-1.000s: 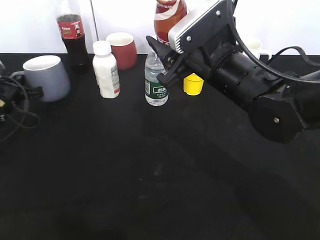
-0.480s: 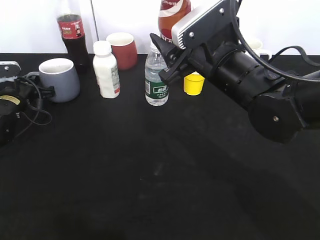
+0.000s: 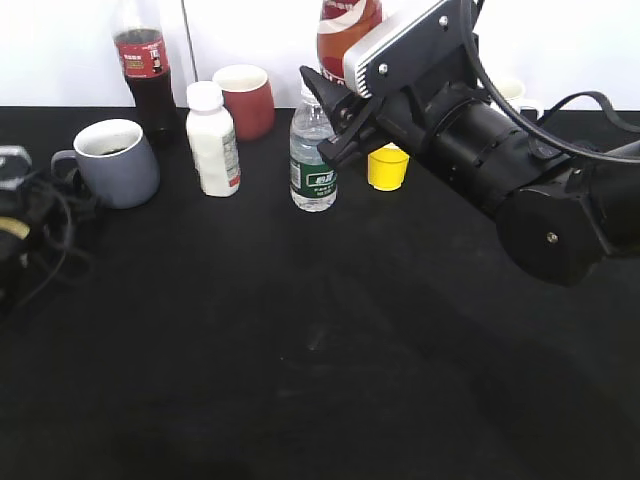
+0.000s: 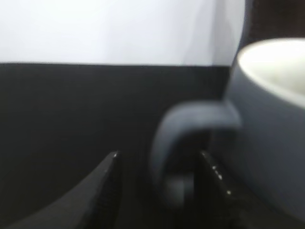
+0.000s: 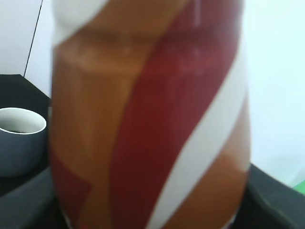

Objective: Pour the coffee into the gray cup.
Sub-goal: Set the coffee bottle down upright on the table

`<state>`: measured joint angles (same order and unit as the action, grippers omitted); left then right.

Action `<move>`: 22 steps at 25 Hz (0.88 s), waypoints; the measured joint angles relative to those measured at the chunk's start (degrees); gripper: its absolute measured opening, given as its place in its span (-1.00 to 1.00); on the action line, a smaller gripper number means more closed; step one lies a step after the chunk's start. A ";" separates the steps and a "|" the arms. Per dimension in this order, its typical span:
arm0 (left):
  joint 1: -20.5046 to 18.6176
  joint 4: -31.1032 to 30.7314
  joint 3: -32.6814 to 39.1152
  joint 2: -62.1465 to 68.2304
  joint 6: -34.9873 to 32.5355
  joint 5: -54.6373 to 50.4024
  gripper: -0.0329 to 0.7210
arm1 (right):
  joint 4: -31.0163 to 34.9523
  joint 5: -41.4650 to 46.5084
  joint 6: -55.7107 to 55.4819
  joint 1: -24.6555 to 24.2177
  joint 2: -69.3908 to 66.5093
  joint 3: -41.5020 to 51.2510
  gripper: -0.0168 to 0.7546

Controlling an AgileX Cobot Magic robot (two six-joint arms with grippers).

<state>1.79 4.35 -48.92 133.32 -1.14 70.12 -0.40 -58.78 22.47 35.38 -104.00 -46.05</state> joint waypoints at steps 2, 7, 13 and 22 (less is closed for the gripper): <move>0.00 0.00 3.09 -1.10 0.04 -0.33 0.10 | 0.00 0.00 0.00 0.00 0.00 0.00 0.36; 0.00 -0.30 12.86 -10.61 0.23 -0.89 0.10 | 1.36 0.55 -2.34 0.00 0.00 0.00 0.36; 9.44 -0.88 24.46 -25.96 3.46 -0.71 0.09 | 16.59 3.89 -7.18 -0.66 0.00 0.00 0.36; 13.24 -9.62 26.02 -27.24 3.46 -0.84 0.05 | 19.42 6.51 -5.16 -23.19 -4.79 -0.05 0.36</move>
<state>15.03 -5.27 -22.91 106.09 2.32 69.28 19.02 -52.27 17.31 12.19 -108.79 -46.10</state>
